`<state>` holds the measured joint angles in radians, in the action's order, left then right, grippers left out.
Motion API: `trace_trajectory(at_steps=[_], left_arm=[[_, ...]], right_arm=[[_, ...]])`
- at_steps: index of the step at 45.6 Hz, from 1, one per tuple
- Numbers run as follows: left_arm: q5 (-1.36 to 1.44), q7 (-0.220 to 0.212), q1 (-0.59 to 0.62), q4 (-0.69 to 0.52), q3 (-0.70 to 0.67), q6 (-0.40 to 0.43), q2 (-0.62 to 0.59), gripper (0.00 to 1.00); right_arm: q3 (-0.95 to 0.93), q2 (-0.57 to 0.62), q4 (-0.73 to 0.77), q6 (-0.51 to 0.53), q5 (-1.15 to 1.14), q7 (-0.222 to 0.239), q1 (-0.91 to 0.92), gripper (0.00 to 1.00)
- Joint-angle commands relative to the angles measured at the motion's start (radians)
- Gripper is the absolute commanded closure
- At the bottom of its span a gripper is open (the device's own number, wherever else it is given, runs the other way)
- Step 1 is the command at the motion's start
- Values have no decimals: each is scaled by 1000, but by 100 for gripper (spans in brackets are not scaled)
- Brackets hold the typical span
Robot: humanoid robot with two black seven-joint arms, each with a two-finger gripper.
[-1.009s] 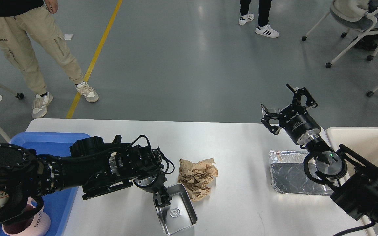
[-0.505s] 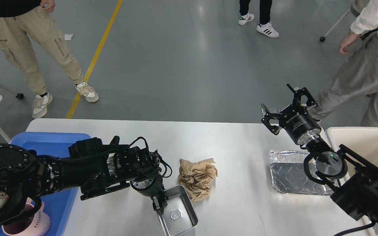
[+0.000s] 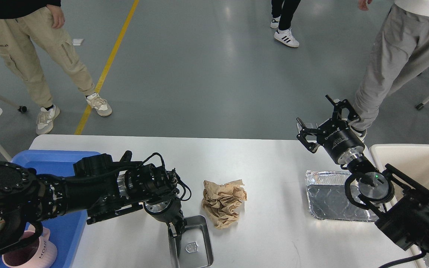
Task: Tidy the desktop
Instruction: 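Lift the metal tray with the left gripper toward the blue tub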
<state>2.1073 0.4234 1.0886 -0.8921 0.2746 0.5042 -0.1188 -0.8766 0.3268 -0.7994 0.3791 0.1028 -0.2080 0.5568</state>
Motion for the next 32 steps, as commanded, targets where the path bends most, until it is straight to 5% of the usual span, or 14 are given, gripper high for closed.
trace_trajectory(at_steps=[1,17,32], left_arm=[[-10,2,7,-2,-21,-10,-13,100],[-61,5,42,-65,-225,11,-62,100],[-138,2,99,-214,-457,129,-171,100]], right_arm=[[1,0,2,0,0,1,0,0],[2,0,3,-3,0,1,0,0],[4,0,12,-3,0,2,2,0]])
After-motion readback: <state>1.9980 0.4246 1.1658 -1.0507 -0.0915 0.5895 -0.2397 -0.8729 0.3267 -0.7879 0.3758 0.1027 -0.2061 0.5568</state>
